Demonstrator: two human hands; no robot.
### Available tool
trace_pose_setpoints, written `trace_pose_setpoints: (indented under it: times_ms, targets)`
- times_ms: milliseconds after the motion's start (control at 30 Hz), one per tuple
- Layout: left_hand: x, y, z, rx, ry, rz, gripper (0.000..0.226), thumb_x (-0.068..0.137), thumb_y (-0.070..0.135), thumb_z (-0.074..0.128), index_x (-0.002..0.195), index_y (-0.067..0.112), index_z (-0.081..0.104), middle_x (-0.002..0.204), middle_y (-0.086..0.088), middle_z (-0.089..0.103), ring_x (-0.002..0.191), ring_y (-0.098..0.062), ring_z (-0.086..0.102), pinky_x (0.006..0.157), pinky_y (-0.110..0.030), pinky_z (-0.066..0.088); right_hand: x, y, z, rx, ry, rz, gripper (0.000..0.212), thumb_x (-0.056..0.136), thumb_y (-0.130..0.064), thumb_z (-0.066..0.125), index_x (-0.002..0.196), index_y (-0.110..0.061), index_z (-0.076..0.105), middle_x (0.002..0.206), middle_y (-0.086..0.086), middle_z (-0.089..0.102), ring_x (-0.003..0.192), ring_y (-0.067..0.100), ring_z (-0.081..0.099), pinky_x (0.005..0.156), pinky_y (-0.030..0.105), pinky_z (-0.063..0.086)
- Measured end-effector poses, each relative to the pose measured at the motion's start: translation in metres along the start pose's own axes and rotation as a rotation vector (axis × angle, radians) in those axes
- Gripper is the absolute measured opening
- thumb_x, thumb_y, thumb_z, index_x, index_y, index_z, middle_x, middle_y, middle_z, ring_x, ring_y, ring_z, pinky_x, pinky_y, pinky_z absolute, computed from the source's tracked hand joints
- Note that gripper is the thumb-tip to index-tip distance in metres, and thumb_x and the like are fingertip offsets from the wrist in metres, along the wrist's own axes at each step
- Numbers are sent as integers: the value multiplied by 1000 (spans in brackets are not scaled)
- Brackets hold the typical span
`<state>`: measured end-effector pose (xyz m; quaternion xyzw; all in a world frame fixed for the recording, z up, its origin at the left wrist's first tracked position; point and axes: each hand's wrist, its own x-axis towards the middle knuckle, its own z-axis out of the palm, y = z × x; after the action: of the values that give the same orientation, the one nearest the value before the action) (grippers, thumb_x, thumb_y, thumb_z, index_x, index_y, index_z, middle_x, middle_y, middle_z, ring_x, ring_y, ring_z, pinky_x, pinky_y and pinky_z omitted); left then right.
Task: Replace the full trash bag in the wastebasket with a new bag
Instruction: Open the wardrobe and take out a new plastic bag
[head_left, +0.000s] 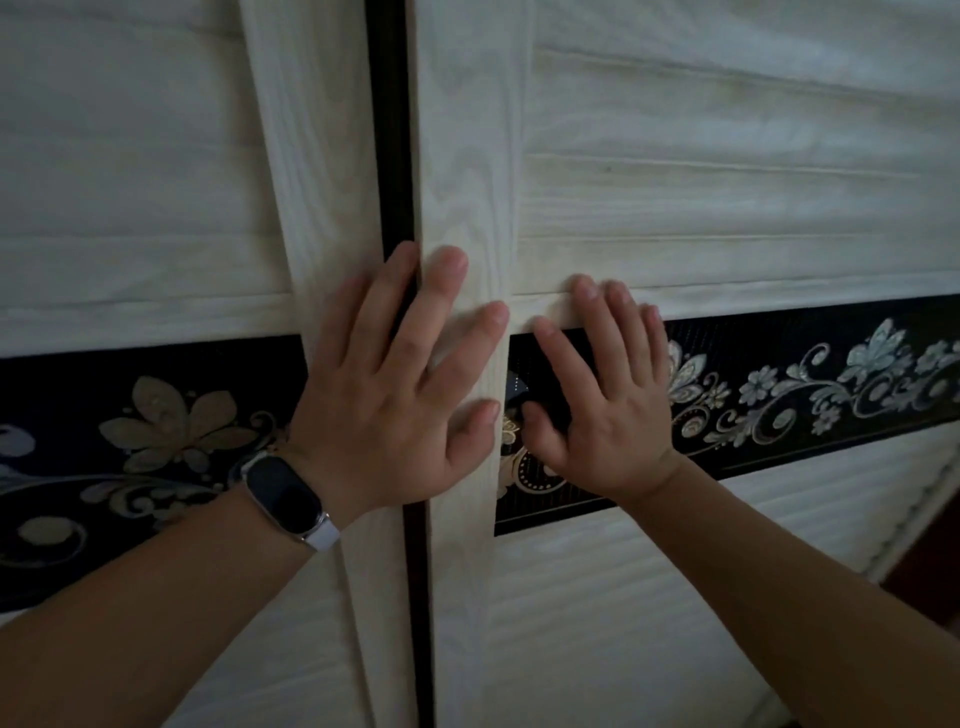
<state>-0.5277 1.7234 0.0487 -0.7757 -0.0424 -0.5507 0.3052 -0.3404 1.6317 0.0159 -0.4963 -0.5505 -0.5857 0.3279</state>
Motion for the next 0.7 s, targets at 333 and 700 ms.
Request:
trace_pose_setpoints:
  times_ms: [333, 700]
  targets:
    - [20, 29, 28, -34, 8, 16, 66, 81, 38, 59, 137, 8, 40, 143, -24, 28, 130, -52, 37, 102, -62, 37, -14, 41, -7, -10, 3, 4, 66, 82, -47, 50, 141, -18, 41, 147, 16, 34, 141, 32, 28, 113, 52, 24]
    - [67, 93, 82, -30, -27, 34, 66, 80, 38, 60, 135, 7, 41, 143, -25, 28, 128, -54, 39, 105, -61, 33, -43, 134, -24, 9, -15, 0, 66, 81, -44, 55, 140, -18, 42, 149, 14, 34, 140, 33, 32, 112, 52, 25]
